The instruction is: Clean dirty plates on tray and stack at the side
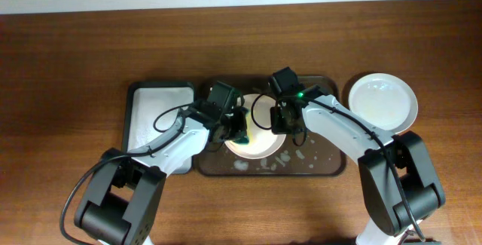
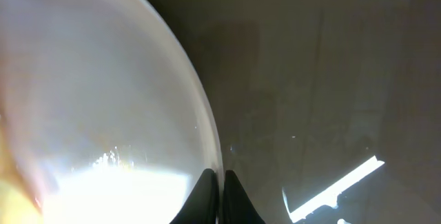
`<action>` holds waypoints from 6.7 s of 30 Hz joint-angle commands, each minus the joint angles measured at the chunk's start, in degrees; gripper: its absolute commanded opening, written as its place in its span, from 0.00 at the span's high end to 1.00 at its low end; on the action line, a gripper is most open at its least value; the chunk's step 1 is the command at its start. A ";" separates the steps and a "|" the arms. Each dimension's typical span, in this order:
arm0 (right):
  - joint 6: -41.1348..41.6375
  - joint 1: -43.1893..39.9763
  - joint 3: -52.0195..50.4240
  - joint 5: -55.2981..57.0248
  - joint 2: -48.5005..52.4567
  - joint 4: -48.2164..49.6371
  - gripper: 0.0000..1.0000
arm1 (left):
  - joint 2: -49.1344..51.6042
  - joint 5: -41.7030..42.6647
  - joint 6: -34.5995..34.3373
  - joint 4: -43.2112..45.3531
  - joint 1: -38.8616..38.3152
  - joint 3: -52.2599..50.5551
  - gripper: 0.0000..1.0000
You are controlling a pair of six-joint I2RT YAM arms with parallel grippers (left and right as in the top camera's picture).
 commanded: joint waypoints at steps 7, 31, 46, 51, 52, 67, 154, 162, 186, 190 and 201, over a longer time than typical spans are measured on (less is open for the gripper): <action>-0.15 -0.26 -0.42 0.00 0.63 -0.48 0.96 | -0.13 -6.08 3.67 0.57 3.78 4.24 1.00; -0.17 -0.26 -0.42 0.00 0.63 -1.14 0.96 | -9.22 6.25 4.33 -7.23 8.20 3.85 1.00; -0.15 -0.26 -0.42 0.02 0.63 -1.16 0.96 | 6.58 17.14 -0.37 -0.87 3.41 3.78 1.00; -0.17 -0.26 -0.42 0.02 0.63 -1.18 0.96 | 6.56 7.17 -0.39 -8.98 3.43 3.78 1.00; -0.17 -0.26 -0.42 0.02 0.63 -1.18 0.96 | 6.51 5.81 -0.37 -10.14 3.43 3.78 1.00; -0.15 -0.26 -0.42 0.02 0.63 -1.42 0.96 | -6.71 -0.33 6.62 -11.63 7.17 4.57 1.00; -4.85 -0.20 3.56 8.50 -6.80 -3.48 0.96 | -8.46 -9.97 19.93 -19.08 21.35 0.13 1.00; -10.56 -0.15 3.58 20.46 -15.17 -5.31 0.96 | -3.85 -9.70 19.93 -15.06 22.36 0.13 1.00; -27.76 6.29 3.69 43.45 -22.53 2.16 0.96 | -3.48 -10.67 22.82 -12.74 22.36 0.24 0.34; -29.42 6.29 3.69 45.42 -22.53 3.04 0.96 | -5.33 -9.70 21.33 -12.79 22.36 0.92 0.31; -29.42 6.29 3.69 45.35 -22.53 5.16 0.96 | -17.14 -9.70 20.28 -14.84 22.40 1.01 0.25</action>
